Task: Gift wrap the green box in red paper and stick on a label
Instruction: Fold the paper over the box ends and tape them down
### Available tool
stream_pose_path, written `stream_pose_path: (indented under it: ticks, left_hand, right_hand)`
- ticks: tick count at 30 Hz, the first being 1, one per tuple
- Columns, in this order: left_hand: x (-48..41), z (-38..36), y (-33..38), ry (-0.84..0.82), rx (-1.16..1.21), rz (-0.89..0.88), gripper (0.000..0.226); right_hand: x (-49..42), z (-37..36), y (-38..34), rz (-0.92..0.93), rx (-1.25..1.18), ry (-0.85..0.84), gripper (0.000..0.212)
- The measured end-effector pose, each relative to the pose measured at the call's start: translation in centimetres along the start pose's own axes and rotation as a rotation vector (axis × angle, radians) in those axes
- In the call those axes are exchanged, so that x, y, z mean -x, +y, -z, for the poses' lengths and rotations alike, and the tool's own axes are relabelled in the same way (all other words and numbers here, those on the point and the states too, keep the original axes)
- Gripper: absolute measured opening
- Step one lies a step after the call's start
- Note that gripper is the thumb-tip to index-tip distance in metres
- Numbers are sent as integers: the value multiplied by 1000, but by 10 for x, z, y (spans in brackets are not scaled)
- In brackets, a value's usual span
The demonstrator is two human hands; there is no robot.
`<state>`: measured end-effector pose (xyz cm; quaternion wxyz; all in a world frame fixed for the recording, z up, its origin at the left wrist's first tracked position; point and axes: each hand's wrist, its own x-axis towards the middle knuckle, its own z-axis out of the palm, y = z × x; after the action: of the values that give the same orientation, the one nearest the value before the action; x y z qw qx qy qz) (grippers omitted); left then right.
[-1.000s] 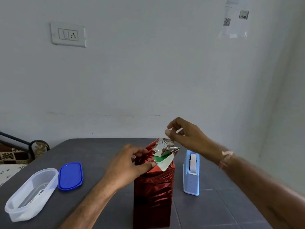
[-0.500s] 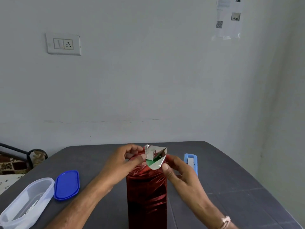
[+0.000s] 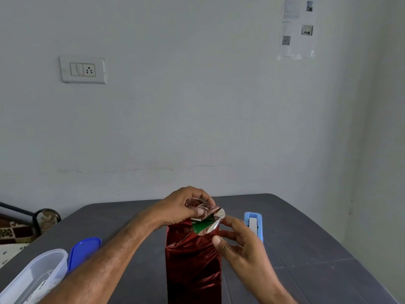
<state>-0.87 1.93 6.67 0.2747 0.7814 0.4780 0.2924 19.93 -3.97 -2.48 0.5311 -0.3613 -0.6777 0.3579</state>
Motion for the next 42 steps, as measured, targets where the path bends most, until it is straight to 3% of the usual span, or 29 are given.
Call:
stream_pose_path:
  ticks: [4, 9, 20, 25, 30, 32, 35, 38, 42]
  left_hand:
    - [-6, -1, -6, -38, -83, 34, 18]
    - [-8, 2, -2, -21, 33, 18, 14]
    - [-9, -15, -17, 159, 443, 129, 9]
    - [-13, -23, -21, 277, 444, 141, 5]
    - [-13, -26, -22, 302, 457, 128, 4]
    - [-13, -27, -23, 297, 442, 119, 5]
    - [-11, -28, -23, 291, 422, 111, 6]
    - [-10, -29, -23, 297, 409, 110, 6]
    - [-10, -31, -24, 297, 393, 104, 6]
  right_hand:
    - [-1, 2, 0, -7, -9, 9, 44]
    - [0, 2, -1, -12, -31, 0, 46]
    - [2, -4, -1, 69, 40, 63, 43]
    - [4, -9, -8, 124, 144, 100, 51]
    - [1, -7, -19, 190, 176, 136, 46]
    - [-3, -2, -23, 257, 254, 79, 56]
    - [-8, 2, -34, 408, 586, -4, 62]
    - [-13, 0, -43, 570, 868, 28, 54]
    - [-16, 1, -41, 719, 871, 191, 26]
